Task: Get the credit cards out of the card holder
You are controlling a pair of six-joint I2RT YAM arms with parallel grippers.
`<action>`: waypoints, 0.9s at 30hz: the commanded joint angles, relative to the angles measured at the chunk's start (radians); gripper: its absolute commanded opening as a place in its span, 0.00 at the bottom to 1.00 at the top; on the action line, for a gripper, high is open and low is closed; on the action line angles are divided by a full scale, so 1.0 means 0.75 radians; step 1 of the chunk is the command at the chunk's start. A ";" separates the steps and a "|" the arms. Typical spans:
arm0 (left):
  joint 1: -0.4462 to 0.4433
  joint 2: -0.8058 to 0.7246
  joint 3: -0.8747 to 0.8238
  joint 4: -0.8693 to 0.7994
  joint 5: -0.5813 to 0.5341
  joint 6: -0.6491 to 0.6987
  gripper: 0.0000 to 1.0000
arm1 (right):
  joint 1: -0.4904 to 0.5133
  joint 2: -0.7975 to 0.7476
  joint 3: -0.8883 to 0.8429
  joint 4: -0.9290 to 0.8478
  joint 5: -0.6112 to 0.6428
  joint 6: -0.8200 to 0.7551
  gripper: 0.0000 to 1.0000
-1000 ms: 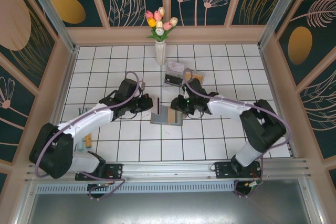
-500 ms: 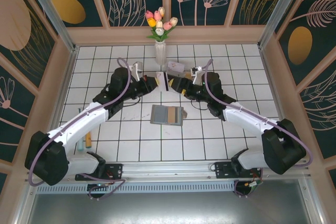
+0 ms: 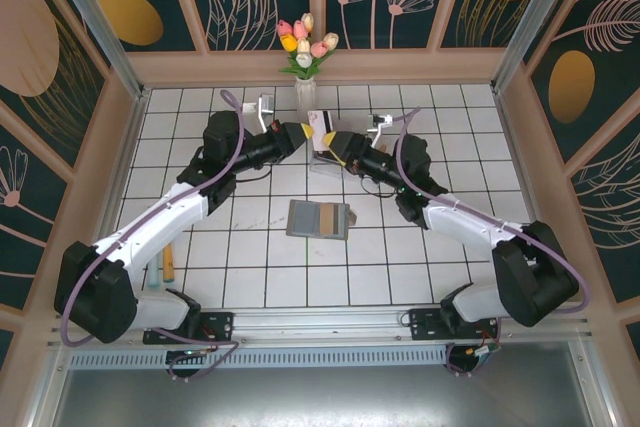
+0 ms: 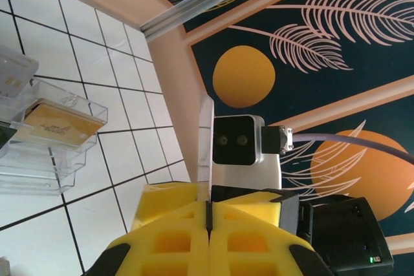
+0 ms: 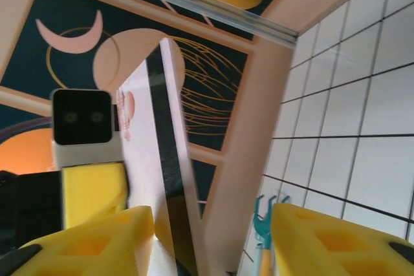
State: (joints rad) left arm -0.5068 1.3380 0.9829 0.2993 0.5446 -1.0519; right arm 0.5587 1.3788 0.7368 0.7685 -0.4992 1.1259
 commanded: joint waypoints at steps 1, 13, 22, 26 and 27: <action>0.007 0.003 0.030 0.088 0.067 -0.038 0.00 | -0.008 0.025 -0.007 0.241 -0.030 0.125 0.45; 0.027 0.008 0.000 0.094 0.056 -0.075 0.00 | -0.054 0.041 -0.009 0.325 -0.050 0.195 0.12; 0.043 0.012 0.062 -0.097 0.042 -0.004 0.10 | -0.056 0.045 0.054 0.247 -0.108 0.107 0.00; 0.091 0.005 0.063 -0.270 -0.022 0.053 0.42 | -0.058 -0.016 0.115 -0.032 -0.114 -0.126 0.00; 0.103 -0.004 0.055 -0.306 -0.054 0.073 0.48 | -0.059 -0.027 0.138 -0.125 -0.110 -0.193 0.00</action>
State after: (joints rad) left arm -0.4587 1.3399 1.0031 0.1825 0.5552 -1.0515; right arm 0.5186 1.4090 0.7769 0.8284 -0.5594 1.1507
